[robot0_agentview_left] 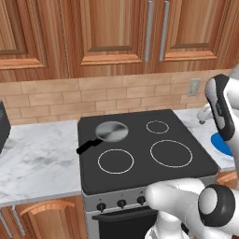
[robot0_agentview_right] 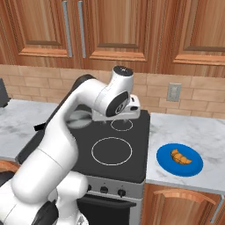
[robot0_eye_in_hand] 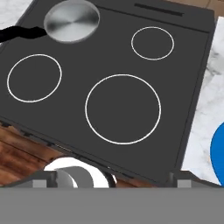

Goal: Pick the croissant and place it on the pan. Then turn on the stove to warm the croissant.

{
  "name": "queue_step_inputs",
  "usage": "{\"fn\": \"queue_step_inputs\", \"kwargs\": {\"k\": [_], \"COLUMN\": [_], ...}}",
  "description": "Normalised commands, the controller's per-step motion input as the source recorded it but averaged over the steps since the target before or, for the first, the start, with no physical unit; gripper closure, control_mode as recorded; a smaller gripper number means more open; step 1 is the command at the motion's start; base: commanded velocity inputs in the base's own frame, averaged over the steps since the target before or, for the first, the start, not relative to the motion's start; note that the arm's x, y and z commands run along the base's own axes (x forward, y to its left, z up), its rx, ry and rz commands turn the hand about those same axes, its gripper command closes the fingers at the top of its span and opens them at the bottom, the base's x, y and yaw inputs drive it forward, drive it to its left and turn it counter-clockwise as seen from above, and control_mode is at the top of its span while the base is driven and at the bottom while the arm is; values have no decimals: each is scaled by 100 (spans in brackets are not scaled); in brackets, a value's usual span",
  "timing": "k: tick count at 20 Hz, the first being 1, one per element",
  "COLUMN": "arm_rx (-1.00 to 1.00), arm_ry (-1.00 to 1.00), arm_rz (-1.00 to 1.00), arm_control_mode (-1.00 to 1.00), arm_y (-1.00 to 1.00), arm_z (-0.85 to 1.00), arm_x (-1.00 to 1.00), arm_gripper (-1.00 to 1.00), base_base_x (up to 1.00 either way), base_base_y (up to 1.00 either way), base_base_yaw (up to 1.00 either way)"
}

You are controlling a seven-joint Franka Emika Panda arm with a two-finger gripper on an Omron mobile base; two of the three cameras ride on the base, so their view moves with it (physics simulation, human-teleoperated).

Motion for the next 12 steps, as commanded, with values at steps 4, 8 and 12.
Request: {"fn": "queue_step_inputs", "kwargs": {"k": [4, 8, 12], "arm_rx": [0, 0, 0], "arm_ry": [0, 1, 4], "arm_rz": [11, 9, 5], "arm_control_mode": [-100, -100, -100], "arm_y": [-55, -50, -46], "arm_z": [-21, -21, -23], "arm_x": [0, 0, 0], "arm_gripper": [-100, -100, -100], "base_base_x": [0, 0, 0], "base_base_y": [0, 0, 0], "base_base_yaw": [0, 0, 0]}}
